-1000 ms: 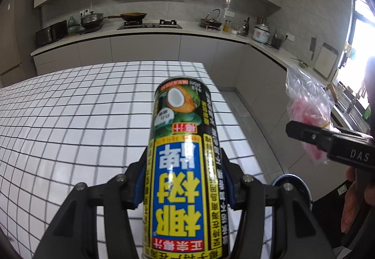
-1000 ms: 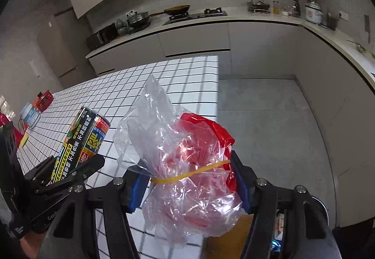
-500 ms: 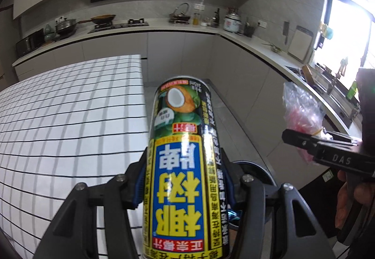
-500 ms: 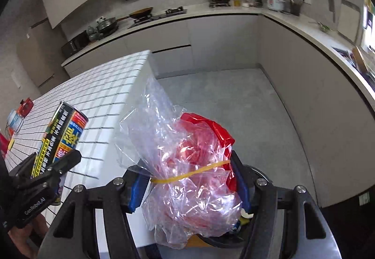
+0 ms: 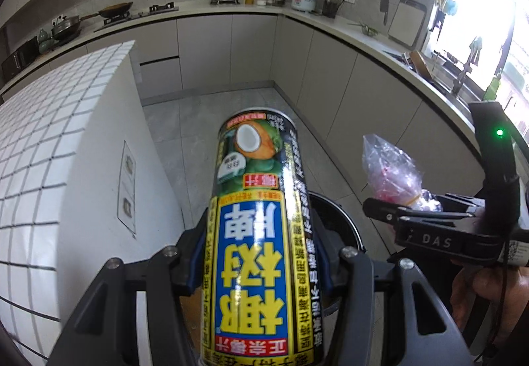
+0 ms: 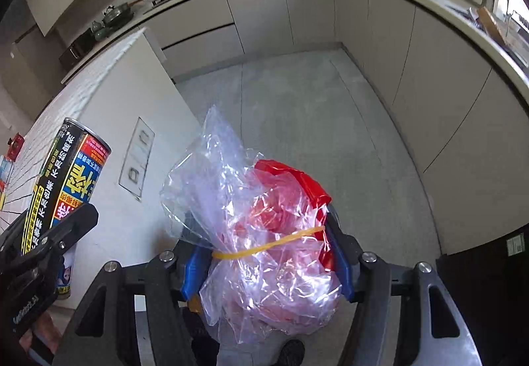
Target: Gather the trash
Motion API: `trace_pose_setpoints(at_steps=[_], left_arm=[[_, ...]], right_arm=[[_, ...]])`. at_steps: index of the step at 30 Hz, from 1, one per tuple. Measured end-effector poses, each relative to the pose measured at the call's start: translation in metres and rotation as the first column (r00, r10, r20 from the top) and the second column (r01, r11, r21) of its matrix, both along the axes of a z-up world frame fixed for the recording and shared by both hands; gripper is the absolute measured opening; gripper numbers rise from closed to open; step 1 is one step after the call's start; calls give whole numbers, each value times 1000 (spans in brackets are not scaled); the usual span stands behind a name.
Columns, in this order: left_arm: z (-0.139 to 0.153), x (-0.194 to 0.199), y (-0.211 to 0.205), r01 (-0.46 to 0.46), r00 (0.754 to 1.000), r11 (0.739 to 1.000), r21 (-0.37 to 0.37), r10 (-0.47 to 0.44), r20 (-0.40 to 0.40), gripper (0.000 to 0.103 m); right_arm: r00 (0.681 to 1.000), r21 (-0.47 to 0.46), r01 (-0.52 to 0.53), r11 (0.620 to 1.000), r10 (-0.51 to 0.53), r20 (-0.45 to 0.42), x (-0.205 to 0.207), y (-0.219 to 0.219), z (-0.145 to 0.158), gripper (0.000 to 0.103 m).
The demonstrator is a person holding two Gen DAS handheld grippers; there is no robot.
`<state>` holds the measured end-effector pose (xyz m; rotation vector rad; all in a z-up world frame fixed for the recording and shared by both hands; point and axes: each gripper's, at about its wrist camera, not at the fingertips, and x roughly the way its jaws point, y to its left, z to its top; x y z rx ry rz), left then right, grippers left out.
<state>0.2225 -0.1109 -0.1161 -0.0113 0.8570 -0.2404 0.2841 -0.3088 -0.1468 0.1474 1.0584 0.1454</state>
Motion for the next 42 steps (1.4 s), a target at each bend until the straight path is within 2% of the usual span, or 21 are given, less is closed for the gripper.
trace_pose_setpoints(at_steps=[4,5,7,12,15,16,22,23,24,25,26,28,29,30,35,42], left_arm=[[-17,1,-10,-25,1000,1000,11,25,-14,54],[-20,1,-11,-33,999,999,12,34,-17,54],[-26,-1,-11,-54,998,998,15,54,-25,54],[-40,0,-14,-86,995,996,29,87,-42,54],[-56,3,-24,-98,994,995,35,100,-54,54],[-61,4,-27,-100,993,994,30,102,-64,54],[-93,5,-59,-113,988,993,16,114,-109,54],[-97,5,-65,-109,988,994,-7,108,-113,55],[-102,7,-69,-107,988,994,-24,104,-114,69],[-110,11,-73,-116,981,993,-10,113,-156,79],[-114,12,-74,-144,972,990,-2,141,-189,82],[-105,8,-70,-173,972,985,-24,166,-168,89],[-99,6,-70,-175,973,985,2,173,-153,99],[-93,4,-70,-167,976,985,32,170,-136,101],[-72,-2,-69,-156,982,982,103,166,-87,103],[-44,-21,-58,-154,985,983,98,161,-62,103]], right_arm=[[999,31,-38,999,39,-34,14,-2,-30,68],[997,51,-54,997,56,-48,21,-3,-41,79],[996,42,-37,998,41,-85,31,-6,-58,93],[997,65,0,998,5,-72,39,-29,-63,94],[999,45,13,999,-11,-50,40,-32,-59,100],[999,31,18,999,-17,-42,41,-35,-58,102],[999,24,42,999,-41,-29,38,-52,-58,103],[999,23,42,999,-41,-31,36,-55,-59,103],[999,16,43,999,-43,-31,35,-56,-60,103],[999,8,45,999,-44,-30,34,-58,-61,103],[998,3,48,999,-48,-38,33,-63,-62,103],[997,1,58,998,-58,-56,31,-71,-64,103],[996,-7,64,998,-64,-60,29,-74,-63,103],[996,-11,65,998,-66,-63,27,-76,-63,103],[996,-6,71,997,-71,-57,22,-82,-58,103],[1000,-44,27,999,-28,-12,4,-72,-42,103]])
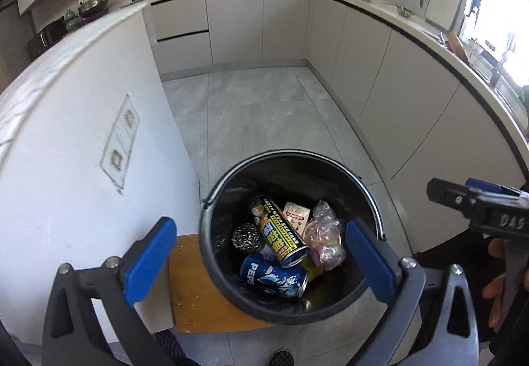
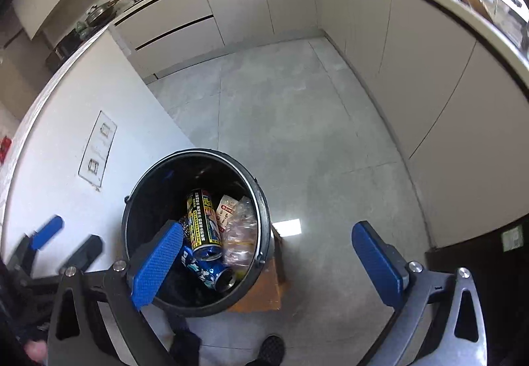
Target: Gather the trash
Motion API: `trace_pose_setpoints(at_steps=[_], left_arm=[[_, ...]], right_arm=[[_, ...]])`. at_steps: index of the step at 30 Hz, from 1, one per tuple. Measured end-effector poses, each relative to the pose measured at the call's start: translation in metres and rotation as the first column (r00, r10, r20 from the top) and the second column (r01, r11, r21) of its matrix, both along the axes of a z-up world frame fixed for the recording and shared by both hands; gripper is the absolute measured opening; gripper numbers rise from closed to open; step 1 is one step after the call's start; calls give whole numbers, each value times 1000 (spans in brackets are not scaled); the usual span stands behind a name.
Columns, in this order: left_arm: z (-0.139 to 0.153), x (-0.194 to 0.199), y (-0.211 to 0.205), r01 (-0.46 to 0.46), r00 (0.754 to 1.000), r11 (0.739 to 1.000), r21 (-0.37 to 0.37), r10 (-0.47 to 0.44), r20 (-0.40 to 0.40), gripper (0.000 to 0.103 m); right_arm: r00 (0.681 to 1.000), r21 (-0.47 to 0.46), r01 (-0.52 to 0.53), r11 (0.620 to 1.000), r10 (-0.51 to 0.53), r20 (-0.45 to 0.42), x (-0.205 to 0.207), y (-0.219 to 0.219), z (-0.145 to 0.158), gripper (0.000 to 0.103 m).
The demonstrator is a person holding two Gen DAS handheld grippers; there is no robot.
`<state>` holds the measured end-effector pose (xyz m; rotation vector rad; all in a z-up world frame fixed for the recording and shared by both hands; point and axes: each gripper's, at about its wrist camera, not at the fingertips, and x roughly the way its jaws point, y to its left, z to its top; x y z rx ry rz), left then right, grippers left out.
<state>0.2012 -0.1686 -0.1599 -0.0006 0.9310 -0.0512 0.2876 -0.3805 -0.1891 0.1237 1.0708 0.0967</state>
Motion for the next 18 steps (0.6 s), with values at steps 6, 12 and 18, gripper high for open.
trace_pose_setpoints(at_steps=[6,12,18], left_arm=[[32,-28,24,-35,999,999,6,35,36,103],[58,-60,51,-79,995,997,15,78,56,103],[77,-84,73,-93,992,996,14,92,83,103]], right_arm=[[999,-53,-27,998,29,39,-26,15,28,103],[994,-94,-61,994,69,86,-57,40,65,103],[990,-108,-59,992,73,122,-83,56,97,103]])
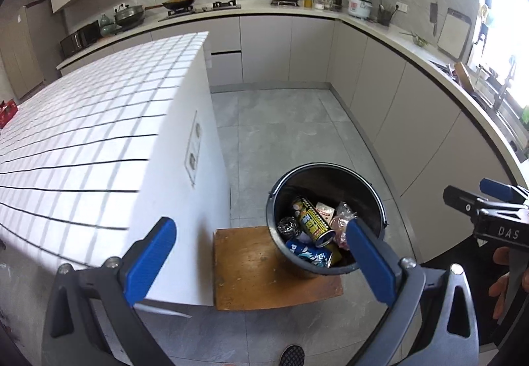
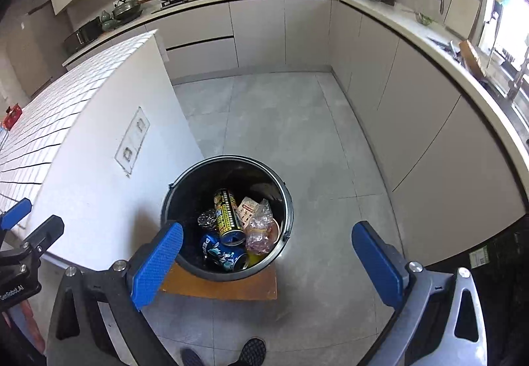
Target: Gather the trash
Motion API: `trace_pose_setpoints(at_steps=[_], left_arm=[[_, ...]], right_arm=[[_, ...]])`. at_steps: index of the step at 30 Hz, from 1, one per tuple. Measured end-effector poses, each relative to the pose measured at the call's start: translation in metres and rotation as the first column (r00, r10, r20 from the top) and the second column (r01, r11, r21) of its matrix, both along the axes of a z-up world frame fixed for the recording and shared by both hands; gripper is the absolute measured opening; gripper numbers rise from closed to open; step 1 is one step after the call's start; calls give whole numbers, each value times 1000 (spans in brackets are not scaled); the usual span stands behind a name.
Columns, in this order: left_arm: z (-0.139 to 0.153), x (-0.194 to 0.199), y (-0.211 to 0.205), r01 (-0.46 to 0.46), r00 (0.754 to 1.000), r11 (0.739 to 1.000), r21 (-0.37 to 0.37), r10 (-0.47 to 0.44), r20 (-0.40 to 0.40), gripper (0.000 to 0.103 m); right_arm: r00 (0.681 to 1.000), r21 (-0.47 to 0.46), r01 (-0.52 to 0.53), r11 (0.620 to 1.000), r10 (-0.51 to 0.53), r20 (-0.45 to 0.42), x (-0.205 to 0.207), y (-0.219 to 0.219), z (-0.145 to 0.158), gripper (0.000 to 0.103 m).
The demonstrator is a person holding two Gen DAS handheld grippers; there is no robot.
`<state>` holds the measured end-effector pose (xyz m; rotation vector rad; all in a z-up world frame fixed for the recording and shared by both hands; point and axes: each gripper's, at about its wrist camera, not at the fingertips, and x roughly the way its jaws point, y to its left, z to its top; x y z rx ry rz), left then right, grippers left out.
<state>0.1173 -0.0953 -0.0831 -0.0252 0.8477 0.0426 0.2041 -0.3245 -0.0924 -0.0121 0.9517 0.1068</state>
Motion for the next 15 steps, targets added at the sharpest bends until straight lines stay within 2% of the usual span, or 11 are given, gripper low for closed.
trace_pose_setpoints(at_steps=[7,15], left_arm=[[29,-51,14,7,999,1000,-4,-7,34,103],[65,-120,38,-22,995,999,-36,25,98,103]], right_arm=[[999,-31,-26,999,27,38,-54,30,39,103],[993,-48,-59,997,64,101,-150,65,81,103]])
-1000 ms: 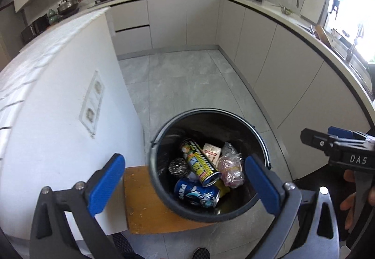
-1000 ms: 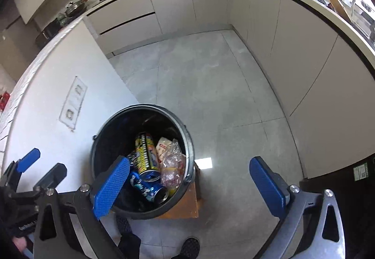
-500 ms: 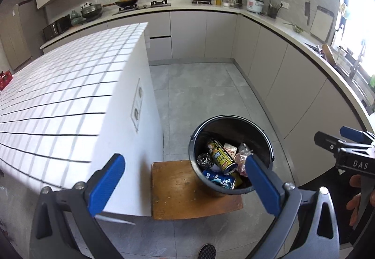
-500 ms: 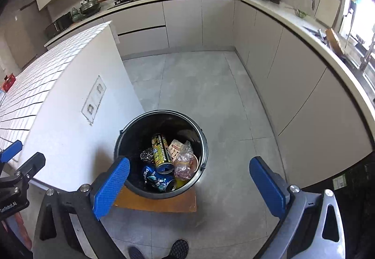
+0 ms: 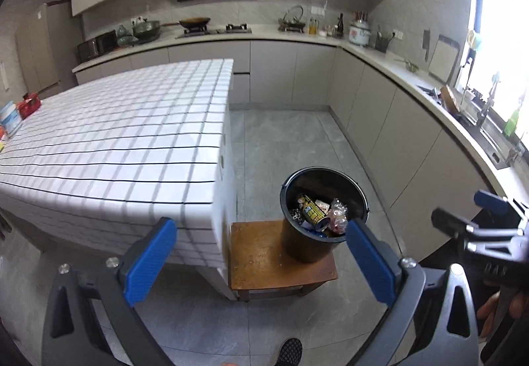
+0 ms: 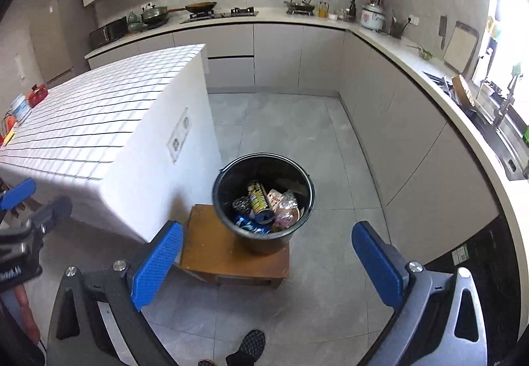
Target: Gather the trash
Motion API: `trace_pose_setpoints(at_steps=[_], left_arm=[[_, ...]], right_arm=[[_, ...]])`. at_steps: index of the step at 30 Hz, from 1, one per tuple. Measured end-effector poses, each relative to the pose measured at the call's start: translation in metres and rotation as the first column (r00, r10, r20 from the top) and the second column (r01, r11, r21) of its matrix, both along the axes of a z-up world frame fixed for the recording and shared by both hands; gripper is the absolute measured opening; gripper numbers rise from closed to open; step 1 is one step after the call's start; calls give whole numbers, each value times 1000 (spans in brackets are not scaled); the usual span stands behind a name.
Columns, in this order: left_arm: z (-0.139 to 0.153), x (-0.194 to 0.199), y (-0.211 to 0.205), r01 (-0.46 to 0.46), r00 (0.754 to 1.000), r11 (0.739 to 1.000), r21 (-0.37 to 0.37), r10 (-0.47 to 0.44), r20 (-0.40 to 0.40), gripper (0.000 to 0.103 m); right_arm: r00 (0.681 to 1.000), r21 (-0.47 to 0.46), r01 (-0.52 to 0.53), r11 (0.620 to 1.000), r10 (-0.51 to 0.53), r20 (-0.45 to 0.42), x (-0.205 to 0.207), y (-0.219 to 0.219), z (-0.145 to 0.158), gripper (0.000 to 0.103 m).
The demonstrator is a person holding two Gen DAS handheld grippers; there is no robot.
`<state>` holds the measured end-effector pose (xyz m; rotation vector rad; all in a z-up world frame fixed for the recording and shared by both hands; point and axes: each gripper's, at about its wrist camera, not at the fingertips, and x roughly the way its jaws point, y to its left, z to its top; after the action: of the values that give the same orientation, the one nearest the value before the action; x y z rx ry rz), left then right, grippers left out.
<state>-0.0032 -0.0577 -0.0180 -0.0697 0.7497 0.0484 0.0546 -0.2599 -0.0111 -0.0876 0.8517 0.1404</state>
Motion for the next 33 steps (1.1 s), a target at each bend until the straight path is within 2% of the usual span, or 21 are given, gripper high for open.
trace_pose_setpoints(at_steps=[5,10,17,33], left_arm=[[14,-24,6,4,999,1000,5,-4,42,103],[23,-38,9,15,996,1000,7,-16,86,103],[29,-45,10,22,992,1000,15,-24,120,103],[35,-52,4,24,990,999,26,-27,139,103]], right_arm=[[999,22,-9,1000,8,36,-45,13,20,103],[996,30,-6,1000,3,90,-67,21,39,103],[992,39,-4,999,-1,123,-72,27,52,103],[991,44,-13,999,7,132,-75,28,54,103]])
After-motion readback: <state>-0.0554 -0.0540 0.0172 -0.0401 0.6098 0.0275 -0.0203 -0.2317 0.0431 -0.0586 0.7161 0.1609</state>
